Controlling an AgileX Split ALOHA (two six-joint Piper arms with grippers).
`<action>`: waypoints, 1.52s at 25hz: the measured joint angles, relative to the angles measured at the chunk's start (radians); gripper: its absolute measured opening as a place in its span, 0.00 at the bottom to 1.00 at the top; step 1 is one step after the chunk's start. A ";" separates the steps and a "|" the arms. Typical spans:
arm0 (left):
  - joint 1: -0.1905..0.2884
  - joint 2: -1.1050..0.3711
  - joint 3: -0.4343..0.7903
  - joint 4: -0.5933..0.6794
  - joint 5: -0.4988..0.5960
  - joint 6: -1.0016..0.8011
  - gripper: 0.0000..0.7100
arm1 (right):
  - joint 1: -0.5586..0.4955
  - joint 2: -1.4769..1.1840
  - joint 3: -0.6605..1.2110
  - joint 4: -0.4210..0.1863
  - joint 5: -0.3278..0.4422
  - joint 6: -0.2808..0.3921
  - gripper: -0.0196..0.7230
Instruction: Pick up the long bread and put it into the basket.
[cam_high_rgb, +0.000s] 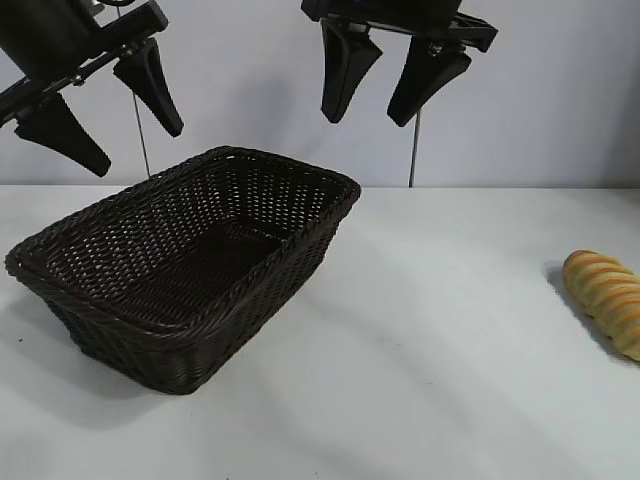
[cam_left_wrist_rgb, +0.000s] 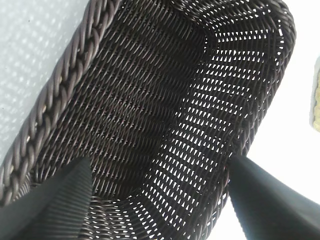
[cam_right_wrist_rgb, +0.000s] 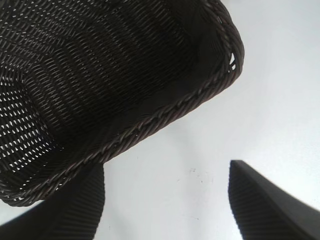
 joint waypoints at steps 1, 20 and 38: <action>0.000 0.000 0.000 0.000 0.000 0.000 0.78 | 0.000 0.000 0.000 0.000 0.000 0.000 0.71; 0.000 0.000 0.000 -0.001 -0.009 -0.003 0.78 | 0.000 0.000 0.000 0.000 0.003 0.000 0.71; 0.000 -0.291 0.307 0.000 -0.026 -0.031 0.76 | 0.000 0.000 0.000 0.000 0.004 0.000 0.71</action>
